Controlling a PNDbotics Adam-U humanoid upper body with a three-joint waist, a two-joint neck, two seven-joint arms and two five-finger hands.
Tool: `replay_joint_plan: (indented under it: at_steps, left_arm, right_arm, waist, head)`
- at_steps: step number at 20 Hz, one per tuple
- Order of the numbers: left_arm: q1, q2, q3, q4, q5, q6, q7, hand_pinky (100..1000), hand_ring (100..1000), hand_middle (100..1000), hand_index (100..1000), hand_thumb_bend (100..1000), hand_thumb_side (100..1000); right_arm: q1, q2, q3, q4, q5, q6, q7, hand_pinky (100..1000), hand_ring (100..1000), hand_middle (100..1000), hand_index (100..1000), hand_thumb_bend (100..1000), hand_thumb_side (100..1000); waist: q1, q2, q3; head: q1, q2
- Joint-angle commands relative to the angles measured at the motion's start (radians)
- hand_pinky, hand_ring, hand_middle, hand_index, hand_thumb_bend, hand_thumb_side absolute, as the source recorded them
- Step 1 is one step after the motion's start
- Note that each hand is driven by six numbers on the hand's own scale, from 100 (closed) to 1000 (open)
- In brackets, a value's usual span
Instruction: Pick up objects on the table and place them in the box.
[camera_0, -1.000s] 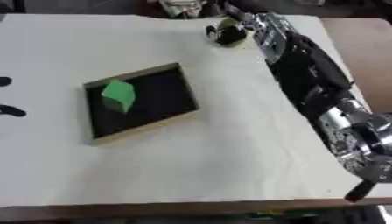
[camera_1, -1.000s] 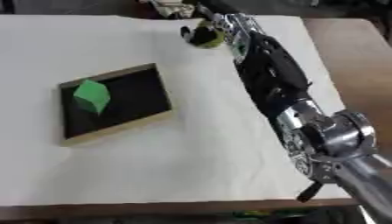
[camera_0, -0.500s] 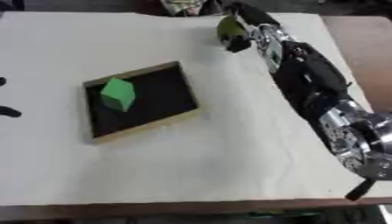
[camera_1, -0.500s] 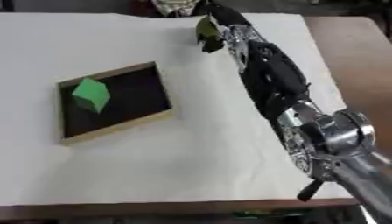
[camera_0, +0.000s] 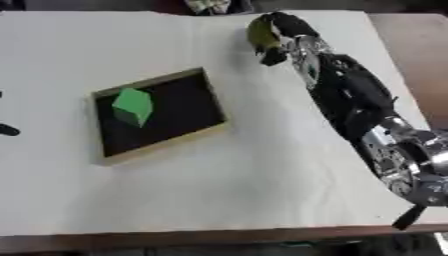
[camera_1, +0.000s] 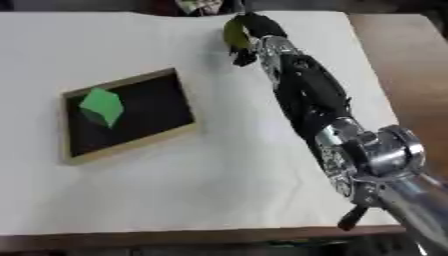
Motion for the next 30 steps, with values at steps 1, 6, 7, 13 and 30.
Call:
replay_joint_plan:
  at_steps: [1,6,7,13,30]
  left_arm:
    - [-0.012,0.005,-0.003,-0.017,-0.004,-0.002,-0.005,556,981,735,841,429,878]
    - [-0.012,0.004,-0.001,-0.018,-0.004,-0.002,-0.005,556,981,734,841,427,869]
    - [-0.012,0.004,-0.001,-0.017,-0.004,-0.001,-0.005,556,981,735,841,429,880]
    - [-0.011,0.005,0.001,-0.017,-0.004,-0.001,-0.003,556,981,734,841,430,877]
    - [-0.008,0.009,0.007,-0.017,-0.004,0.002,0.003,555,980,733,842,437,872]
  right_arm:
    - [-0.011,-0.012,0.002,-0.031,0.031,0.000,-0.052,841,841,628,786,100,273]
    - [-0.005,-0.009,-0.006,-0.072,0.061,-0.004,-0.246,748,709,336,495,100,444]
    - [-0.006,-0.009,-0.006,-0.080,0.063,-0.009,-0.286,738,687,304,460,100,210]
    - [-0.016,-0.012,0.008,-0.117,0.065,-0.056,-0.397,719,646,257,408,100,180]
    - [-0.003,0.068,0.244,-0.391,-0.149,-0.427,-0.183,733,644,254,407,100,189]
  waist:
    - [0.007,-0.013,0.001]
    - [0.009,-0.012,-0.001]
    - [0.009,-0.012,-0.002]
    - [0.010,-0.014,-0.009]
    - [0.002,-0.024,-0.029]
  head:
    - [-0.006,-0.007]
    - [-0.007,-0.009]
    - [-0.007,-0.009]
    - [-0.006,-0.011]
    - [0.000,-0.009]
